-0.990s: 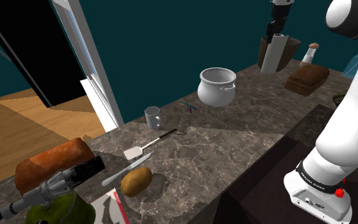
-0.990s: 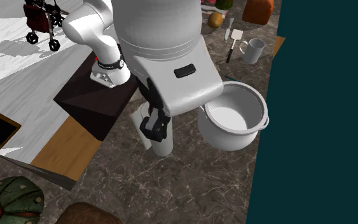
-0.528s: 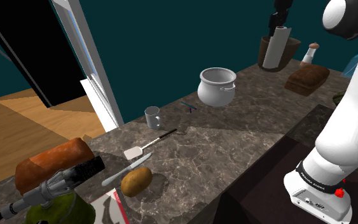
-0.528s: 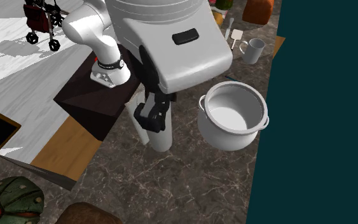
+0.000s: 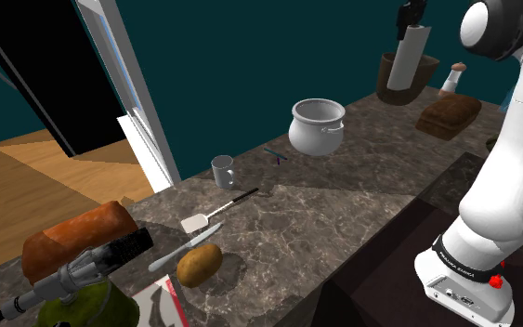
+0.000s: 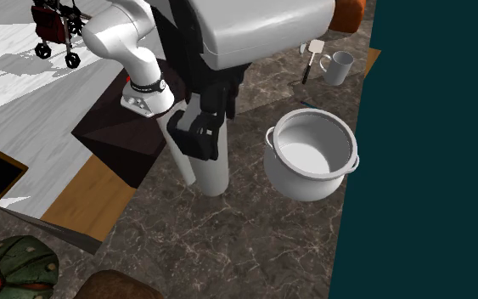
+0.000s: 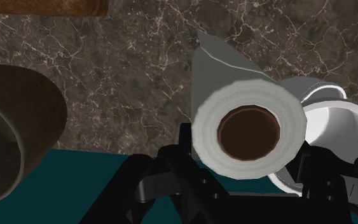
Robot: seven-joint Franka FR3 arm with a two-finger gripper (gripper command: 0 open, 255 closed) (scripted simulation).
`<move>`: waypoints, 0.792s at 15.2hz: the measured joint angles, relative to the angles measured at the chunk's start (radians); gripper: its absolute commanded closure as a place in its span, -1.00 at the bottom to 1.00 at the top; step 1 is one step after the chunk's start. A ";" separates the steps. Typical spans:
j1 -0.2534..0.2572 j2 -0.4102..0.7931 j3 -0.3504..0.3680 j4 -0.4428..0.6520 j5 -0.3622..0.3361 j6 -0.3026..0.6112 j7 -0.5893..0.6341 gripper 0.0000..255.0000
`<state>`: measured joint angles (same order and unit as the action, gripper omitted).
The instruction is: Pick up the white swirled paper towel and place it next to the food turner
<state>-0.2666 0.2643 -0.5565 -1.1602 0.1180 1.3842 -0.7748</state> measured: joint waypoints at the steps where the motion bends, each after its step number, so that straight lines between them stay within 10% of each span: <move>1: -0.010 0.017 -0.001 0.039 0.009 -0.024 -0.004 1.00; 5: -0.027 0.046 -0.001 0.134 0.028 -0.092 -0.004 1.00; 12: 0.157 -0.202 0.060 -0.162 -0.109 -0.015 0.180 1.00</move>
<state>-0.1097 0.0620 -0.4970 -1.3225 0.0095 1.3689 -0.5945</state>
